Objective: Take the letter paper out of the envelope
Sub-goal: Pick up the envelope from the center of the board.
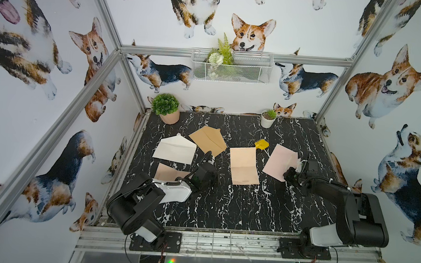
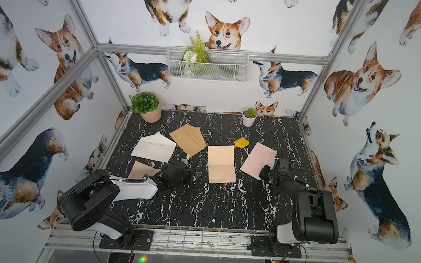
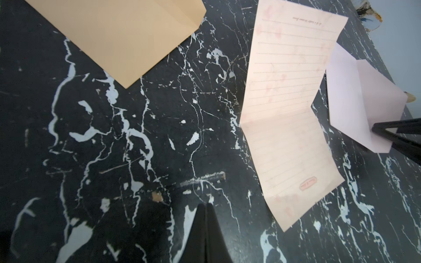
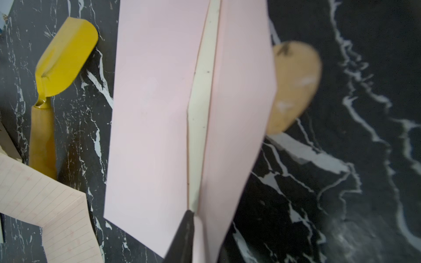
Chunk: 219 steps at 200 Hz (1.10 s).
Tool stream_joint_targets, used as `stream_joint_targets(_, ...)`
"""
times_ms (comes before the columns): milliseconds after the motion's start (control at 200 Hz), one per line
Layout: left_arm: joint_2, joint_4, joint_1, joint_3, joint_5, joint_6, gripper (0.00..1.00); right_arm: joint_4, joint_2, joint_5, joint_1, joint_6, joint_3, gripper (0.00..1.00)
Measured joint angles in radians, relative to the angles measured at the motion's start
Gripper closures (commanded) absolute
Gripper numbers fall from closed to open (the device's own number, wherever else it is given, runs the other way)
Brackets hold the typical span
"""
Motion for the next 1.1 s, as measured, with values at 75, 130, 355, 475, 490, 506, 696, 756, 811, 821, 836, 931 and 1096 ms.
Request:
stream_joint_targets(75,-0.001,0.000,0.000,0.000,0.000,0.001,1.00,-0.001,0.017,-0.021,0.000,0.002,0.011,1.00)
stream_joint_targets(130,-0.004,0.000,0.000,0.000,0.000,0.004,1.00,-0.001,0.018,-0.040,0.004,-0.002,0.014,1.00)
stream_joint_targets(355,-0.028,0.046,-0.002,-0.024,0.021,0.028,1.00,-0.079,-0.232,-0.011,0.200,-0.095,0.031,1.00)
stream_joint_targets(475,-0.033,0.118,-0.002,-0.050,0.078,0.048,0.97,-0.170,-0.483,0.086,0.275,-0.160,0.059,1.00)
stream_joint_targets(490,-0.031,0.133,-0.002,-0.053,0.086,0.050,0.96,-0.177,-0.509,0.092,0.278,-0.164,0.061,1.00)
stream_joint_targets(506,-0.030,0.145,-0.002,-0.055,0.092,0.052,0.95,-0.184,-0.534,0.097,0.282,-0.167,0.062,1.00)
stream_joint_targets(696,0.066,0.377,0.023,-0.102,0.242,0.032,0.74,-0.272,-0.769,0.061,0.291,-0.206,0.056,1.00)
stream_joint_targets(756,0.128,0.486,0.039,-0.116,0.305,0.003,0.73,-0.283,-0.772,0.000,0.298,-0.206,0.041,1.00)
stream_joint_targets(811,0.206,0.608,0.058,-0.121,0.371,-0.036,0.77,-0.293,-0.745,-0.054,0.312,-0.211,0.031,1.00)
stream_joint_targets(821,0.217,0.621,0.060,-0.121,0.377,-0.041,0.78,-0.294,-0.739,-0.064,0.316,-0.212,0.031,1.00)
stream_joint_targets(836,0.243,0.659,0.066,-0.121,0.397,-0.056,0.79,-0.297,-0.729,-0.074,0.323,-0.214,0.031,1.00)
stream_joint_targets(931,0.343,0.792,0.087,-0.111,0.471,-0.130,0.86,-0.323,-0.664,-0.114,0.402,-0.240,0.037,1.00)
stream_joint_targets(1096,0.344,0.844,0.090,-0.092,0.520,-0.168,0.87,-0.330,-0.615,-0.112,0.524,-0.285,0.055,1.00)
